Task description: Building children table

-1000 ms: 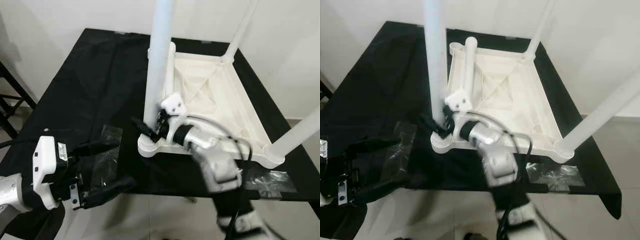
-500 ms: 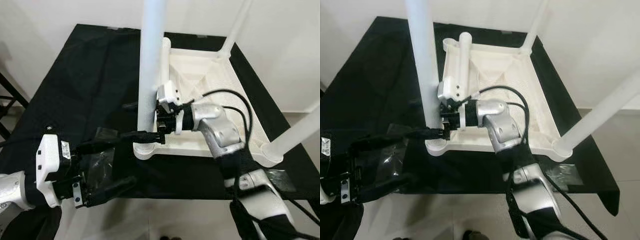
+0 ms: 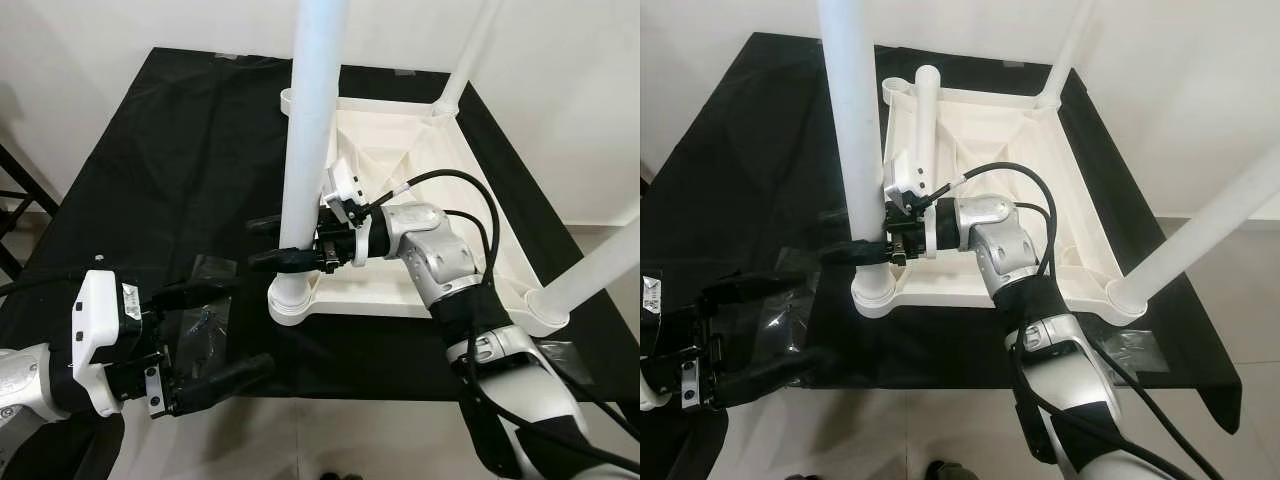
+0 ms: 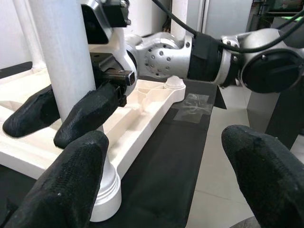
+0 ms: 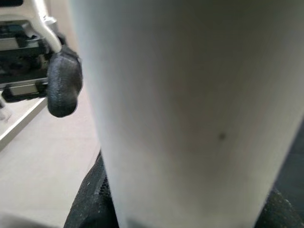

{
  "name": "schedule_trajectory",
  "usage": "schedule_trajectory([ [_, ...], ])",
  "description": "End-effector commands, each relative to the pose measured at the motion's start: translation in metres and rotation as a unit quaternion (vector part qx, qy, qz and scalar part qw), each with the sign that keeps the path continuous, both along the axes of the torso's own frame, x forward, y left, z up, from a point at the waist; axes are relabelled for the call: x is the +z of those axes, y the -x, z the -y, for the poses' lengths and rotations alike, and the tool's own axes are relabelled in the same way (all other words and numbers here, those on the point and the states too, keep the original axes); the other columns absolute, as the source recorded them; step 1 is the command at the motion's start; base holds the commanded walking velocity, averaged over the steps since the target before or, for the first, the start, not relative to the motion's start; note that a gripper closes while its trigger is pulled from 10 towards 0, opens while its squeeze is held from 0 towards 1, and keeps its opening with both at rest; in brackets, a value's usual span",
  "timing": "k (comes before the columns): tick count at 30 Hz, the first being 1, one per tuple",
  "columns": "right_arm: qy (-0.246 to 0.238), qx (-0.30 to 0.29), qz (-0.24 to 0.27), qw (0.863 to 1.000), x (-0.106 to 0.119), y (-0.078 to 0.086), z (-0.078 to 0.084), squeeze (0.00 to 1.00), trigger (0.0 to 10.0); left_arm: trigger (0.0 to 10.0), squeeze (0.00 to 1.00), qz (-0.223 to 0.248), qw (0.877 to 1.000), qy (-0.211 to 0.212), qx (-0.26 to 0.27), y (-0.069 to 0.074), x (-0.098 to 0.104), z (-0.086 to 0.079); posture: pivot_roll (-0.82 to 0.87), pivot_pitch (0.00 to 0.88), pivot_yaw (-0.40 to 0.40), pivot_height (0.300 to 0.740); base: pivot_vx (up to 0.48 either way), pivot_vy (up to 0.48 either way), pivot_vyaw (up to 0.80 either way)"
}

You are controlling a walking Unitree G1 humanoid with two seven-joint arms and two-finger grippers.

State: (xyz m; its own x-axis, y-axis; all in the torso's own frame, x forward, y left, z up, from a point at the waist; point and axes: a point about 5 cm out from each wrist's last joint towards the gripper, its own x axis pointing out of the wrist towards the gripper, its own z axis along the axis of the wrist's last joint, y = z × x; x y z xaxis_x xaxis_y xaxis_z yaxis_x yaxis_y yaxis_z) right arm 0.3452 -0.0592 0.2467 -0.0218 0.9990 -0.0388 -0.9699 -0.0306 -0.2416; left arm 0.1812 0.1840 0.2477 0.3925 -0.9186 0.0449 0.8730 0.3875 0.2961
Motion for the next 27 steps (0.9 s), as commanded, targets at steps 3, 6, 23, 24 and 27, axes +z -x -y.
schedule_trajectory([
  [3,0.007,-0.169,-0.015,0.985,-0.038,-0.002,0.02,0.0,0.0,10.0,0.0,-0.007,1.0,-0.009,-0.006,0.002,-0.001,-0.001,0.12,0.203,-0.123,0.74,0.0,0.0,0.0],
  [6,0.007,-0.198,-0.015,0.98,-0.043,-0.001,0.023,0.0,0.0,10.0,0.0,-0.007,1.0,-0.009,-0.006,0.003,-0.001,-0.002,0.12,0.204,-0.124,0.74,0.0,0.0,0.0],
  [23,0.002,-0.56,-0.086,0.824,-0.083,0.029,0.041,0.0,10.0,10.0,0.0,-0.011,1.0,-0.01,-0.008,0.004,-0.002,-0.001,0.12,0.209,-0.11,0.74,0.0,0.0,0.0],
  [24,0.002,-0.559,-0.082,0.825,-0.08,0.029,0.041,0.0,10.0,10.0,0.0,-0.011,1.0,-0.01,-0.008,0.003,-0.002,-0.001,0.12,0.208,-0.108,0.74,0.0,0.0,0.0],
  [27,-0.01,-0.558,-0.084,0.826,-0.073,0.03,0.041,1.0,10.0,10.0,0.0,-0.011,1.0,-0.01,-0.009,0.003,-0.002,-0.001,0.12,0.208,-0.109,0.74,0.0,0.0,0.0],
])
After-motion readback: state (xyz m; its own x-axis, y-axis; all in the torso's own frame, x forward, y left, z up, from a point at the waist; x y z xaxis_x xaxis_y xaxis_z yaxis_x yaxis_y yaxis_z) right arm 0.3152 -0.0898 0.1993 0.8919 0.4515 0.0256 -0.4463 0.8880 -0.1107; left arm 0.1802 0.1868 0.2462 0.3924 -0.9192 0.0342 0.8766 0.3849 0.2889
